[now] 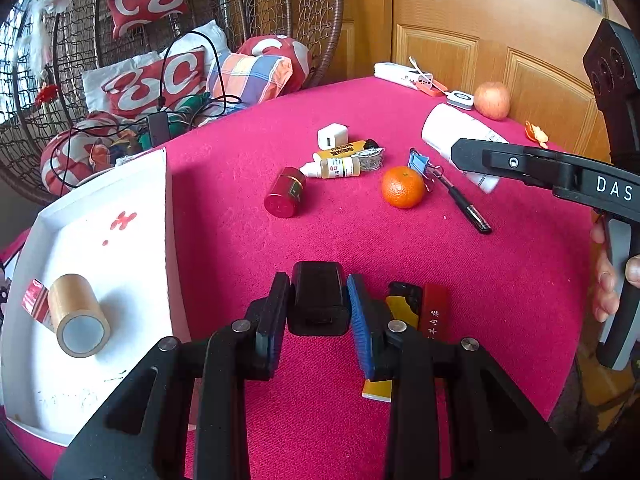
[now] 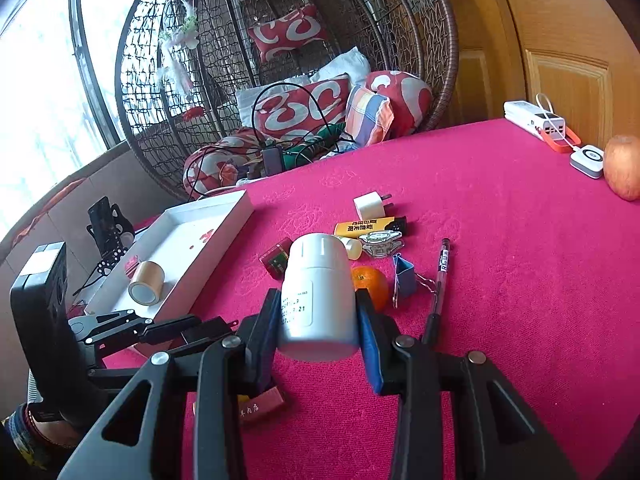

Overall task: Organize rigid objects
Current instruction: 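Carry the charger and bottle into the white tray and open both tools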

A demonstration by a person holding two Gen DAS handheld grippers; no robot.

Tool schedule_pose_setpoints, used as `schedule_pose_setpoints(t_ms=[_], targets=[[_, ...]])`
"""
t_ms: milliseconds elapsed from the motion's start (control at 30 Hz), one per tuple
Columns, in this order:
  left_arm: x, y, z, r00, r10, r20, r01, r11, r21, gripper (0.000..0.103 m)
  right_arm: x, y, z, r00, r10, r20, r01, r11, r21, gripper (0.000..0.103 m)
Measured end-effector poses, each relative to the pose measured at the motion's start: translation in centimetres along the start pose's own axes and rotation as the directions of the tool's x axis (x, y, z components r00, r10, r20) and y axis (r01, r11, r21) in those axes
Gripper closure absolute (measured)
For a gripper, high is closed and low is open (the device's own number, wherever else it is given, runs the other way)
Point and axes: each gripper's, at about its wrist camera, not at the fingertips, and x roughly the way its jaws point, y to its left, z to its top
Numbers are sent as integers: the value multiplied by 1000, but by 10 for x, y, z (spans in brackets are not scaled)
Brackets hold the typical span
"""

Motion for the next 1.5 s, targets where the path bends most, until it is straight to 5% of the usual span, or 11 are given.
schedule_pose_setpoints(t_ms=[467,1067,1500], targets=[[-52,15,8,986,40,160,-33,998,-49,74,-21,16,10,997,41,63,-40,999,-18,67],[-84,50,-2,969,94,228,-59,986,-154,74,-22,50,19,993,103,54,-99,993,-64,67],[-110,98,-17,946,172,274,-101,962,-255,74,7,112,38,984,177,-25,-179,970,-166,67]])
